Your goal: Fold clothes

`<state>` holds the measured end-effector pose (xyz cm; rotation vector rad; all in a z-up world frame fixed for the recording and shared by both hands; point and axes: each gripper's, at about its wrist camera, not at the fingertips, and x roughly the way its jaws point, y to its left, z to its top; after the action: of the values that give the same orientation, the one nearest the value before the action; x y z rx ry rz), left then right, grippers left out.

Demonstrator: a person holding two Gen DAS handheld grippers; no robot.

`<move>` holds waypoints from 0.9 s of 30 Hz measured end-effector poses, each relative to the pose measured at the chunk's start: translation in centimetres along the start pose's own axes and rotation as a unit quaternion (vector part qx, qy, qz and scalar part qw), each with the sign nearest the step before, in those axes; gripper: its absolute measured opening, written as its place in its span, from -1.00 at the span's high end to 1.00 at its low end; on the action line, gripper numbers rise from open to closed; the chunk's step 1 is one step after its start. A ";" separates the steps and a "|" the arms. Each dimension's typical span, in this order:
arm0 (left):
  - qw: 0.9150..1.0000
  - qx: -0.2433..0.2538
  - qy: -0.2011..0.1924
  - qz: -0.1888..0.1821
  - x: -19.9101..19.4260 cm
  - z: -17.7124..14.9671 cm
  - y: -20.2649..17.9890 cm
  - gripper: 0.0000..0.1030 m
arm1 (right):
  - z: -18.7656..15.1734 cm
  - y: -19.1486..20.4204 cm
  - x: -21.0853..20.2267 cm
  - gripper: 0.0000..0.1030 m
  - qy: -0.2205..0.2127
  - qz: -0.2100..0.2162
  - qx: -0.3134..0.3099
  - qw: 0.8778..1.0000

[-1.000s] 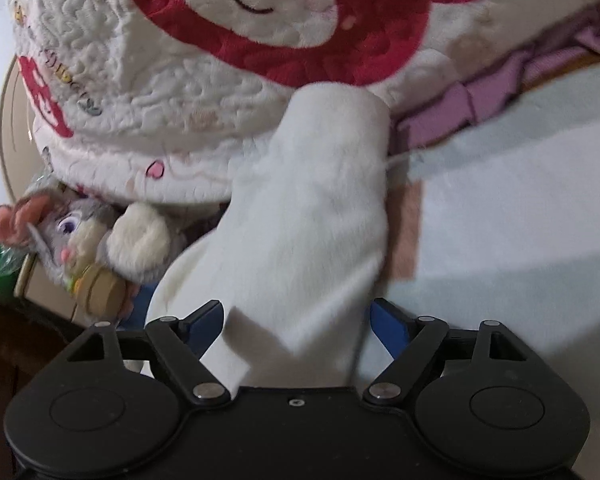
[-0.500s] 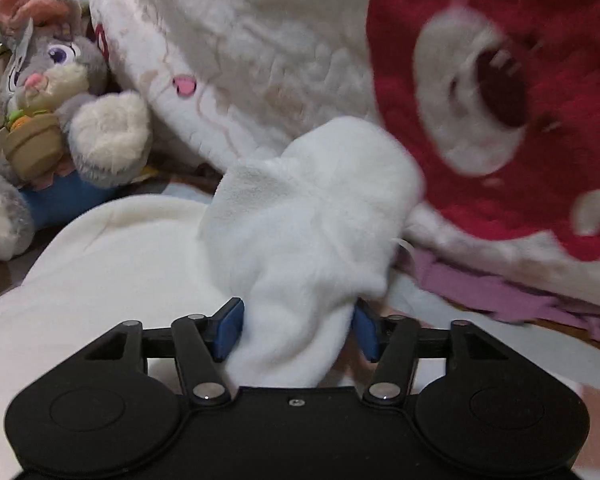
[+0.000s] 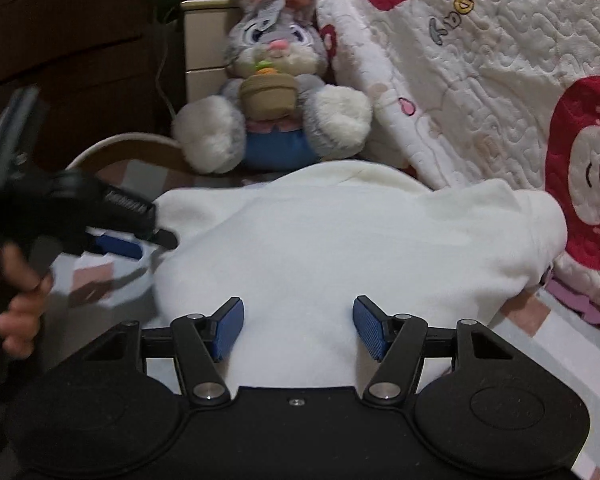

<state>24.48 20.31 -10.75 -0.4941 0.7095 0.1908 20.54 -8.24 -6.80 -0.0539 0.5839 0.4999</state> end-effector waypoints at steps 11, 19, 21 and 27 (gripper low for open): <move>0.993 0.112 0.022 -0.017 -7.2 -2.4 -6.9 -0.38 | -2.7 -1.7 -5.1 -0.26 0.035 0.029 0.063 0.997; 0.984 0.177 0.013 -0.007 -15.9 -6.6 -9.2 -0.80 | -2.1 -3.4 -13.5 -0.36 0.014 -0.043 0.105 0.993; 0.982 0.191 0.011 -0.002 -18.0 -8.5 -10.0 -0.81 | -2.6 -3.2 -15.8 -0.41 0.007 -0.049 0.092 0.995; 0.971 0.235 0.035 0.016 -22.2 -12.4 -12.8 -0.87 | -3.6 -2.2 -21.6 -0.47 -0.006 -0.058 0.072 0.996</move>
<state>4.99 3.01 0.71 -0.0365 0.8017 0.0307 4.18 -20.31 1.71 0.0527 0.5998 0.3440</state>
